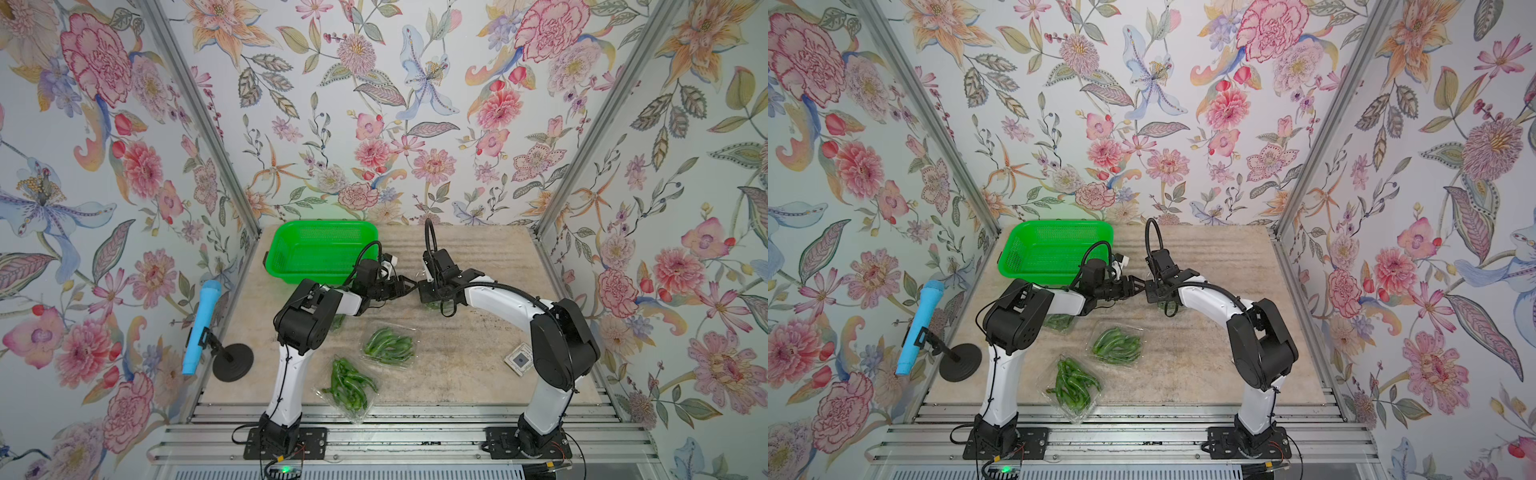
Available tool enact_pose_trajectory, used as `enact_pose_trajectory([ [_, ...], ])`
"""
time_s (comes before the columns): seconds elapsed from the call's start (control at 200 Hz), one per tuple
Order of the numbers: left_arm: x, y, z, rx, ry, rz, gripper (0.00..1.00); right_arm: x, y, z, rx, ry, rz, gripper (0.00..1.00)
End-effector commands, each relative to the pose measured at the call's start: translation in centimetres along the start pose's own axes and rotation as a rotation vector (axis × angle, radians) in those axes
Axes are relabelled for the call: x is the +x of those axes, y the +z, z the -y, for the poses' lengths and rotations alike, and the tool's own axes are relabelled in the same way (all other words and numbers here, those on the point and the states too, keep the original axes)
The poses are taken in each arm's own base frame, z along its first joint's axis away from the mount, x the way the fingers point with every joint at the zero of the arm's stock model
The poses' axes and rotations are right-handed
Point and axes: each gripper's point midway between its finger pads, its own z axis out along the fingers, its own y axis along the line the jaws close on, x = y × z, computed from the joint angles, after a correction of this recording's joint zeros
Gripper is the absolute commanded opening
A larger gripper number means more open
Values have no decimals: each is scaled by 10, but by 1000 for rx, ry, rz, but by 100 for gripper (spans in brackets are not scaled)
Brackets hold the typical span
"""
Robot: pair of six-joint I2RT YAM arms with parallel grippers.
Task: Take small green peppers out of containers
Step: Open the packing box at the center of the board.
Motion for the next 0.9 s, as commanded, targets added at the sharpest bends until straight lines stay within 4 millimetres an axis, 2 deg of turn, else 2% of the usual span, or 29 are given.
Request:
enact_pose_trajectory([
  [0.0,-4,8,0,2,9,2,55,-5,-10,-5,-37,18,24,0],
  [0.24,-11,15,-4,-17,7,-7,54,-6,-10,-9,-55,18,30,0],
  [0.52,-3,19,-22,-148,31,-62,30,-9,-12,-7,-49,28,45,0],
  [0.896,-5,19,-29,-195,37,-74,17,-23,-28,3,-52,71,108,0],
])
